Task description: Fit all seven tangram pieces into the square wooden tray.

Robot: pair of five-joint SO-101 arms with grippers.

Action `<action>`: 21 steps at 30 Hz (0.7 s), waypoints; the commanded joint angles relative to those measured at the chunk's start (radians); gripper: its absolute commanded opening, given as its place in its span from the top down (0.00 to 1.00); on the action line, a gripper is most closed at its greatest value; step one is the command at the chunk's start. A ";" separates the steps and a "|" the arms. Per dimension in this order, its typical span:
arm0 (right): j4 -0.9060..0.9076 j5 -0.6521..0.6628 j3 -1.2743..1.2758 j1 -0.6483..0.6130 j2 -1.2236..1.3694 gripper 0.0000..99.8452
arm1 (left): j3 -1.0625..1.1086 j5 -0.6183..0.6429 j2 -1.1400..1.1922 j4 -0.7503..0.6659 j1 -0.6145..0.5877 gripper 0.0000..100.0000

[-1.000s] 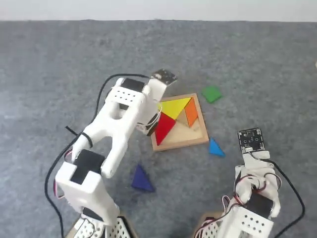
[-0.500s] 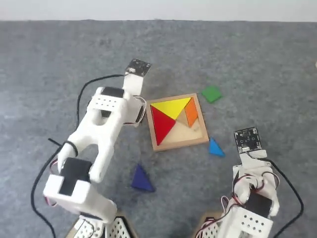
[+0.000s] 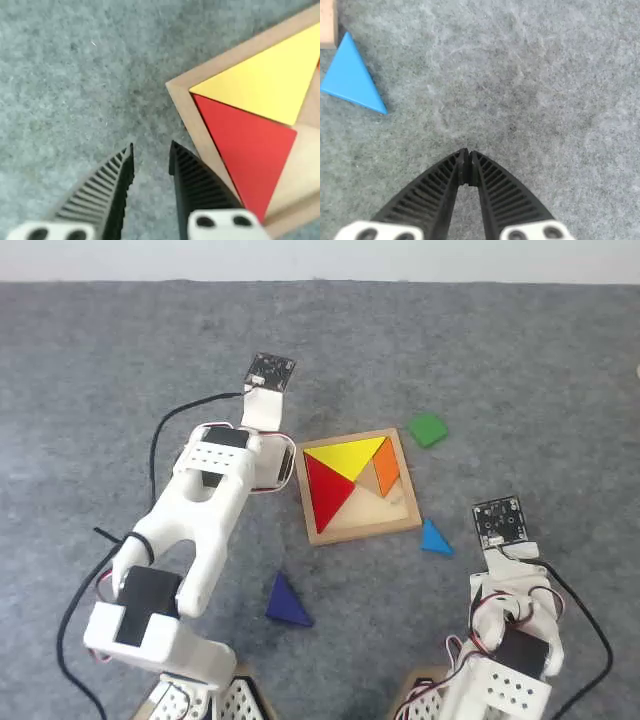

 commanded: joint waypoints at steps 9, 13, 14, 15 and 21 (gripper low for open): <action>-0.007 -0.008 0.011 -0.012 -0.005 0.99 | 0.042 0.066 -0.052 -0.086 -0.002 0.89; 0.048 0.017 -0.066 -0.004 0.002 0.99 | 0.041 0.061 -0.055 -0.087 -0.009 0.89; 0.097 0.043 -0.109 -0.004 0.004 0.99 | 0.041 0.064 -0.057 -0.087 -0.015 0.89; 0.134 0.057 -0.153 -0.004 0.004 0.99 | 0.041 0.064 -0.054 -0.087 -0.021 0.89; 0.142 0.087 -0.385 0.033 0.108 0.99 | 0.038 0.060 -0.051 -0.087 -0.040 0.89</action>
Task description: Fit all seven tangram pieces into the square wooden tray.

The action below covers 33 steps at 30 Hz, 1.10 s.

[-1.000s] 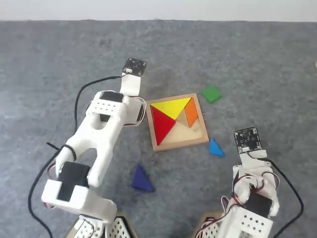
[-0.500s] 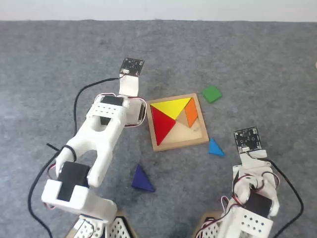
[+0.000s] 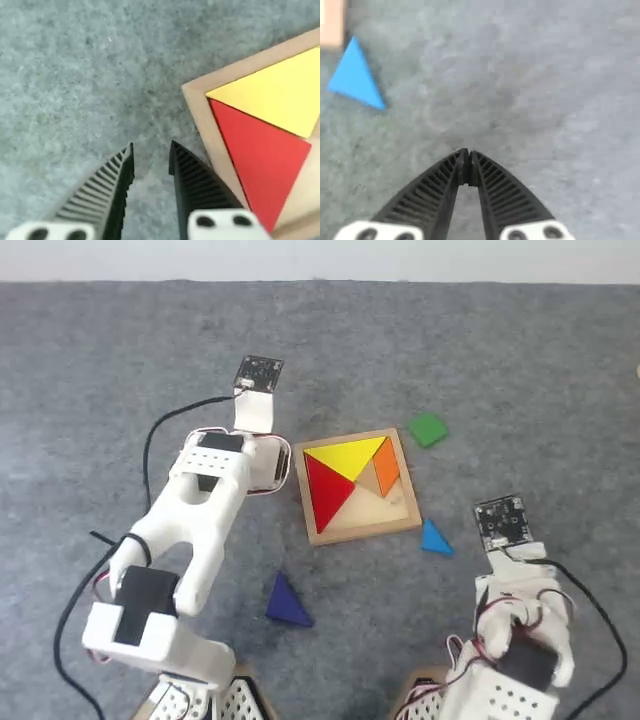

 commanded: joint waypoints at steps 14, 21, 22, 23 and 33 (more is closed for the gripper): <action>-0.081 0.018 -1.235 -0.271 1.572 0.99 | -0.007 0.006 -0.051 -0.023 -0.023 0.89; -0.028 0.132 -1.794 -0.274 2.077 0.93 | 0.027 0.006 -0.051 -0.094 -0.031 0.89; -0.021 0.157 -1.849 -0.285 2.130 0.89 | 0.027 0.006 -0.051 -0.094 -0.031 0.89; -0.001 0.175 -1.906 -0.295 2.180 0.85 | 0.027 0.006 -0.051 -0.092 -0.031 0.89; 0.028 0.236 -2.308 -0.300 2.595 0.69 | 0.035 0.006 -0.049 -0.097 -0.029 0.89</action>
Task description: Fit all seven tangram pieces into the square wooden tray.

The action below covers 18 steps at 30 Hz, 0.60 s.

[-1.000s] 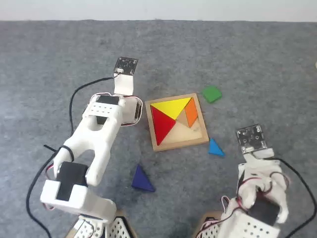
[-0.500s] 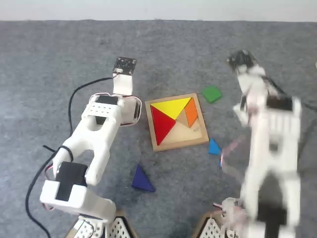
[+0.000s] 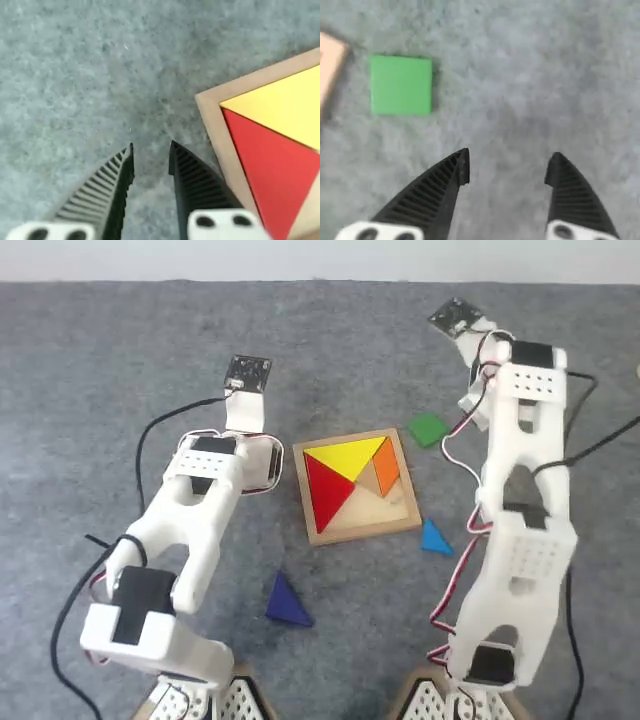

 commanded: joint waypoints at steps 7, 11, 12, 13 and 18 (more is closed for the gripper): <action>0.051 0.098 -0.299 -0.062 0.245 0.52 | 0.001 0.005 -0.049 -0.025 0.002 0.89; 0.097 0.084 -0.376 -0.104 0.257 0.51 | 0.002 0.005 -0.049 -0.025 0.012 0.89; 0.102 0.071 -0.390 -0.116 0.259 0.51 | 0.002 0.005 -0.049 -0.023 0.020 0.89; 0.096 0.057 -0.396 -0.127 0.259 0.51 | 0.004 0.005 -0.049 -0.020 0.026 0.89; 0.054 0.015 -0.397 -0.163 0.291 0.51 | 0.010 0.005 -0.049 -0.023 0.031 0.89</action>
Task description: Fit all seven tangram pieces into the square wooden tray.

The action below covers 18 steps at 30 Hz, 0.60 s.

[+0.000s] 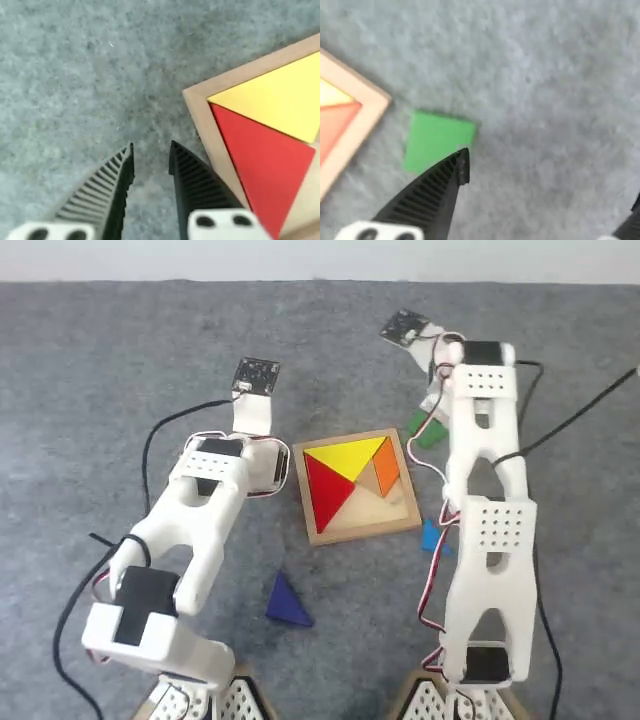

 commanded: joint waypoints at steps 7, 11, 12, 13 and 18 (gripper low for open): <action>-0.130 -0.026 -0.058 -0.045 0.119 0.51 | 0.002 -0.029 -0.049 -0.021 0.006 0.89; -0.137 -0.025 -0.058 -0.042 0.137 0.51 | 0.002 -0.029 -0.049 -0.021 0.006 0.89; -0.125 -0.025 -0.058 -0.044 0.140 0.51 | 0.002 -0.029 -0.049 -0.021 0.008 0.89; -0.101 -0.025 -0.058 -0.047 0.142 0.51 | 0.002 -0.029 -0.049 -0.021 0.008 0.89; 0.004 0.008 -0.058 -0.053 0.140 0.51 | 0.002 -0.034 -0.049 -0.021 0.008 0.89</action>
